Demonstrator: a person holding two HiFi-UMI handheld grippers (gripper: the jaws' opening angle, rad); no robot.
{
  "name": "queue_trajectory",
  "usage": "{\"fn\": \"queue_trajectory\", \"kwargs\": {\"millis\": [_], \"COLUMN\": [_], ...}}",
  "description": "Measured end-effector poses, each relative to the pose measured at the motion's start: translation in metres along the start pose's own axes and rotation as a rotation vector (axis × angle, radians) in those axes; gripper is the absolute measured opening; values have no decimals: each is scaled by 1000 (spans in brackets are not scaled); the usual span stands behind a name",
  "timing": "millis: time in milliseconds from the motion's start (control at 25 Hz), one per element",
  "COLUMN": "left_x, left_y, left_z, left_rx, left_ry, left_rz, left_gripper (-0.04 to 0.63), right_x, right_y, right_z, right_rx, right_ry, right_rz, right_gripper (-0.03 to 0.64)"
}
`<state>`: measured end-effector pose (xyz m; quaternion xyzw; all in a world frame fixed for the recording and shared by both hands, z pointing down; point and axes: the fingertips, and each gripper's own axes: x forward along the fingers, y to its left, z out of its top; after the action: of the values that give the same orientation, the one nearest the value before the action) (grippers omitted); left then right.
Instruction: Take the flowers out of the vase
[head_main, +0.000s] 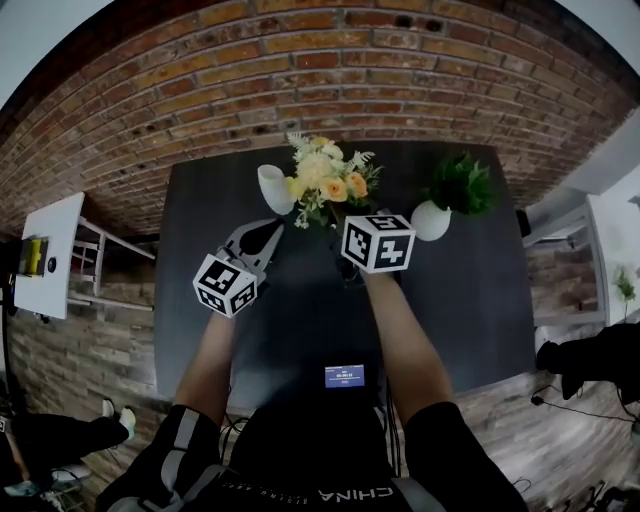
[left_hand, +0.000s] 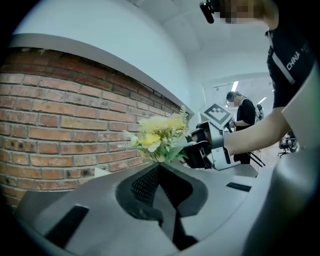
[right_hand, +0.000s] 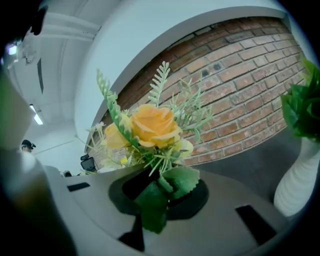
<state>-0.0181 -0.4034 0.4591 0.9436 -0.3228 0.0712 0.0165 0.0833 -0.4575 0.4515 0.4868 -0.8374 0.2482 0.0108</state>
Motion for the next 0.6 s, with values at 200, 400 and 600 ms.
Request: {"fn": "queue_trajectory", "kwargs": {"millis": [200, 400, 600], "left_x": [13, 25, 37], "left_y": [7, 13, 18], "left_z": [-14, -36, -51], "left_rx": [-30, -68, -98], "left_ry": [12, 37, 49], "left_rz": [-10, -16, -22], "left_gripper": [5, 5, 4], "right_x": [31, 59, 78], "right_y": [-31, -61, -86], "right_z": [-27, -58, -80], "right_rx": [42, 101, 162], "right_ry": [102, 199, 261], "right_rz": [-28, -57, -88], "right_gripper": [64, 64, 64]}}
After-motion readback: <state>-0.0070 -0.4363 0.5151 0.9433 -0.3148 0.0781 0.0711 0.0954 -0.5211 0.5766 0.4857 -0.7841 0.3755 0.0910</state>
